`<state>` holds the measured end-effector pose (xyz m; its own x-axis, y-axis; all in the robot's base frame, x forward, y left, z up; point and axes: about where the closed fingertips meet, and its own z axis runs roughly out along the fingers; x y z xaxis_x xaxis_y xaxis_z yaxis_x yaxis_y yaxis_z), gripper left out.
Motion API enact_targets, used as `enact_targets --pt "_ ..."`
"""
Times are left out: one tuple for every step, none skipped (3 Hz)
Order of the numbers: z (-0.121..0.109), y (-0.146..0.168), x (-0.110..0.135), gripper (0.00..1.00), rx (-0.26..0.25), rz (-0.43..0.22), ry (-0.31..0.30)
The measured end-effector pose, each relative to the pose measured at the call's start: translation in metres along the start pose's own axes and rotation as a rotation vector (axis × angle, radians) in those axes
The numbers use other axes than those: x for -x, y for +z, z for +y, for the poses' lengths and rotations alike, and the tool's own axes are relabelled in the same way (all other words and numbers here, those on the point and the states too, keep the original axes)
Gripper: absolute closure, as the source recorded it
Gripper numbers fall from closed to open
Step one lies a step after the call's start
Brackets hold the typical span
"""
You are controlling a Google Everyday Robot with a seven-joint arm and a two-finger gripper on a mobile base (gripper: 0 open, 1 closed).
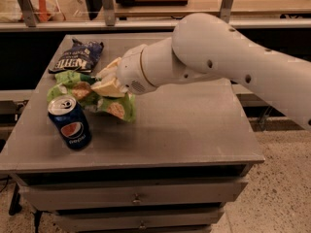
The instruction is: Move green rice chip bag near pepsi can
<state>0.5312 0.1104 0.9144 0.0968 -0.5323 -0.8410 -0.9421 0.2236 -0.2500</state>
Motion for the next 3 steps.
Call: enact_targets --pt "0.0007 0.0030 -0.0036 0.58 0.010 0.002 0.010" --pt "0.0013 0.0042 -0.0052 0.36 0.017 0.002 0.014" --pt "0.0011 0.0028 -0.0066 0.12 0.020 0.004 0.016"
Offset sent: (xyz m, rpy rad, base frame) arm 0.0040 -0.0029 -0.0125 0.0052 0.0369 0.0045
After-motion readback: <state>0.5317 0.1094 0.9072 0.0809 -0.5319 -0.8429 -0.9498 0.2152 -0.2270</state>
